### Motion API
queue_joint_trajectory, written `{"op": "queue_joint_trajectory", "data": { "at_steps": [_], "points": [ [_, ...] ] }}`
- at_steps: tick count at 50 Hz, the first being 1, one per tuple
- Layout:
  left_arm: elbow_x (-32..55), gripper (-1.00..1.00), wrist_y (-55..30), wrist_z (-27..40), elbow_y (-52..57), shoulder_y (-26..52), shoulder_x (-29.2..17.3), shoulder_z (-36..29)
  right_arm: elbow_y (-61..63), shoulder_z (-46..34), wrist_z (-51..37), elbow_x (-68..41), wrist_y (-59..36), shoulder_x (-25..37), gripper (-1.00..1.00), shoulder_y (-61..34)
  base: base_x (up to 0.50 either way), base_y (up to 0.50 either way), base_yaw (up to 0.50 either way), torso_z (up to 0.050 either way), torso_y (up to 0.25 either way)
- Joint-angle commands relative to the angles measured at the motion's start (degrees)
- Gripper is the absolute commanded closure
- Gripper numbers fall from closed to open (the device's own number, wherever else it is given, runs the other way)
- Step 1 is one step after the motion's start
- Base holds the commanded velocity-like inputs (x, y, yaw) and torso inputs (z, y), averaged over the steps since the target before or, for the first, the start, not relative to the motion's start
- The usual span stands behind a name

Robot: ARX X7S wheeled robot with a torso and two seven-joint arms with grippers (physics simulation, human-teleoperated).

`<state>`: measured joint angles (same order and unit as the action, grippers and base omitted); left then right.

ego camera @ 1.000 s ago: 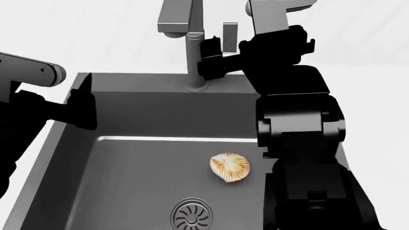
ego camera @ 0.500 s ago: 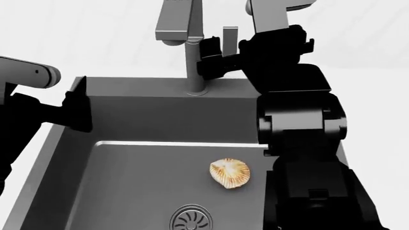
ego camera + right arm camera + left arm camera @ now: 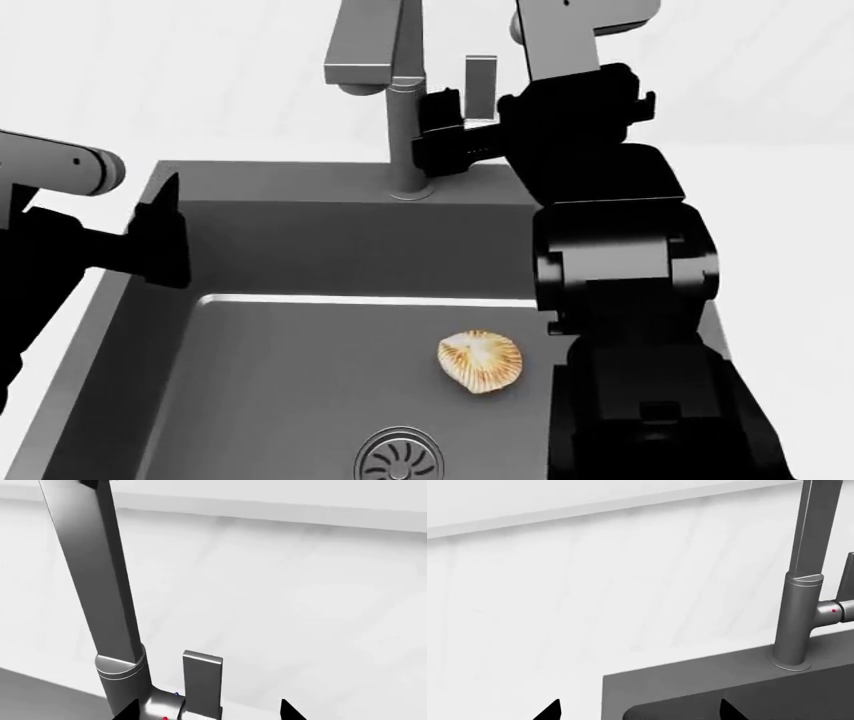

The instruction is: Turn on the sink faucet.

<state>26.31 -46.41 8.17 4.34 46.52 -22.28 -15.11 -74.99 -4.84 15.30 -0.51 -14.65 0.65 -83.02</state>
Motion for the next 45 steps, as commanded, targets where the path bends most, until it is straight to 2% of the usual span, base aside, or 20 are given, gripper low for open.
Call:
{"op": "queue_joint_trajectory", "data": {
  "at_steps": [1, 10, 17, 21, 28, 45],
  "points": [
    [-0.35, -1.0, 0.55, 0.26, -1.04, 0.27, 0.69, -0.66, 0.0, -0.51, -3.53, 0.46, 0.54, 0.15, -1.0, 0.33, 0.0, 0.0, 0.0, 0.0, 0.0],
    [0.7, -1.0, 2.77, -0.83, -0.33, -0.97, -0.41, 1.19, 0.0, -1.11, -3.24, 0.1, 0.94, -0.1, -1.0, 0.27, 0.0, 0.0, 0.0, 0.0, 0.0],
    [-0.93, -1.0, 3.37, -0.21, -2.01, 1.58, 0.73, -0.4, 0.0, -1.27, -3.25, 0.15, 2.21, -0.05, -1.0, -0.26, 0.0, 0.0, 0.0, 0.0, 0.0],
    [-1.62, -1.0, 3.69, -0.17, -3.09, 2.77, 1.9, -1.74, 0.0, -0.77, -2.29, -0.4, 4.09, -0.2, -1.0, -0.35, 0.0, 0.0, 0.0, 0.0, -0.181],
    [-1.13, -1.0, 3.59, -0.23, -2.11, 2.21, 1.05, -1.07, 0.0, -0.16, -1.1, -1.48, 7.44, -0.5, -1.0, -0.45, 0.0, 0.0, 0.0, 0.0, -0.153],
    [-0.37, -1.0, 3.87, 0.25, -2.15, 0.87, 0.93, -0.22, 0.0, -1.67, -6.57, -1.31, 12.21, -0.53, -1.0, -1.53, 0.0, 0.0, 0.0, 0.0, -0.033]
  ]
}}
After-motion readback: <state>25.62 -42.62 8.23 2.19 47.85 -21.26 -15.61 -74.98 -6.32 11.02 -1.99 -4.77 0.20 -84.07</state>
